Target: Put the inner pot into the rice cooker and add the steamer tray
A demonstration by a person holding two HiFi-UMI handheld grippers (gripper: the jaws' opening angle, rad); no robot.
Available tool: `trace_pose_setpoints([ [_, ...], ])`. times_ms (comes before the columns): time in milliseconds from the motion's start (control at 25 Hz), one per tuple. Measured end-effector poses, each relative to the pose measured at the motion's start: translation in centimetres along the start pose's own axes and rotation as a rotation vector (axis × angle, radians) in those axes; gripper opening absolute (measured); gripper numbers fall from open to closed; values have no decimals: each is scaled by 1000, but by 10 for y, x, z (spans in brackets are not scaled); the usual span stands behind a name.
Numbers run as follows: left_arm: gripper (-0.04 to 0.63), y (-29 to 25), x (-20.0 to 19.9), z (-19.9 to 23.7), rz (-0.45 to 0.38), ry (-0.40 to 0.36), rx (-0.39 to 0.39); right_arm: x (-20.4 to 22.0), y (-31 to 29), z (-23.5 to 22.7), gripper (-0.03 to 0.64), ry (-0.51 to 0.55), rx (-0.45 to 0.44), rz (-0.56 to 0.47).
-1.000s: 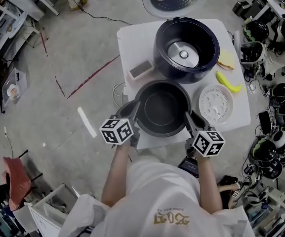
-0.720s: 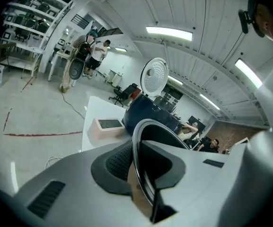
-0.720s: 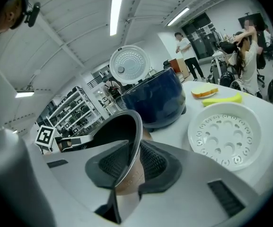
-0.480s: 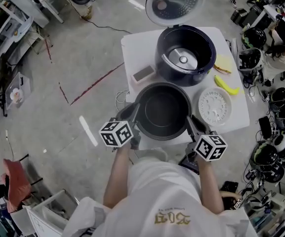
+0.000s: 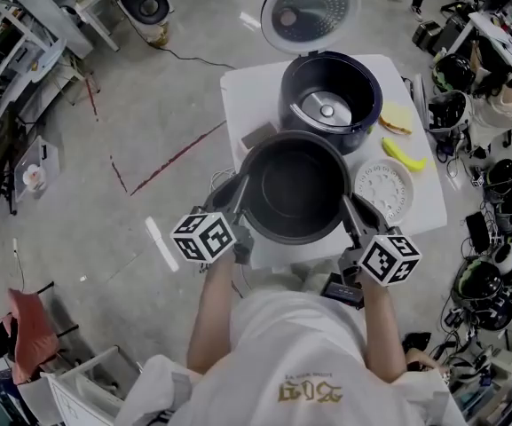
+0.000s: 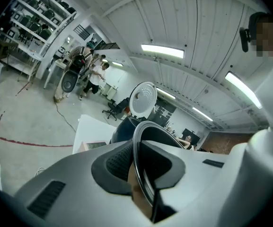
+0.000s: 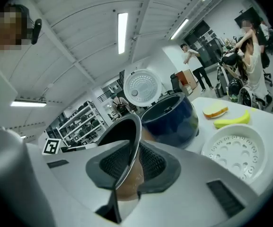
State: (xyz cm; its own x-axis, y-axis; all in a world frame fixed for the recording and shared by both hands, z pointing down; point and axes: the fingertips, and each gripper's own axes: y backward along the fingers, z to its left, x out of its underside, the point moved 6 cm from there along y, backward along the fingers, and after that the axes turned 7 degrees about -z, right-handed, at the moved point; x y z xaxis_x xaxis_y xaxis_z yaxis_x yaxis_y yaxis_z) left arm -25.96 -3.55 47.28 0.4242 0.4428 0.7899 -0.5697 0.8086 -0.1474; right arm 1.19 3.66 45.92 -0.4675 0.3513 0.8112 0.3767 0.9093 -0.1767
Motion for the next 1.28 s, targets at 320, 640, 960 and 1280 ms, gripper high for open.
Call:
trace_pose_setpoints([
  [320, 67, -4, -32, -17, -50, 4, 14, -35, -12, 9, 69, -22, -68, -67],
  [640, 67, -16, -53, -36, -106, -15, 18, -63, -20, 3, 68, -71, -148, -105],
  [960, 66, -26, -78, -50, -159, -17, 17, -97, -34, 6, 62, -73, -205, -132],
  [1280, 67, -56, -94, -60, -171, -31, 27, -126, -54, -8, 64, -72, -229, -152],
])
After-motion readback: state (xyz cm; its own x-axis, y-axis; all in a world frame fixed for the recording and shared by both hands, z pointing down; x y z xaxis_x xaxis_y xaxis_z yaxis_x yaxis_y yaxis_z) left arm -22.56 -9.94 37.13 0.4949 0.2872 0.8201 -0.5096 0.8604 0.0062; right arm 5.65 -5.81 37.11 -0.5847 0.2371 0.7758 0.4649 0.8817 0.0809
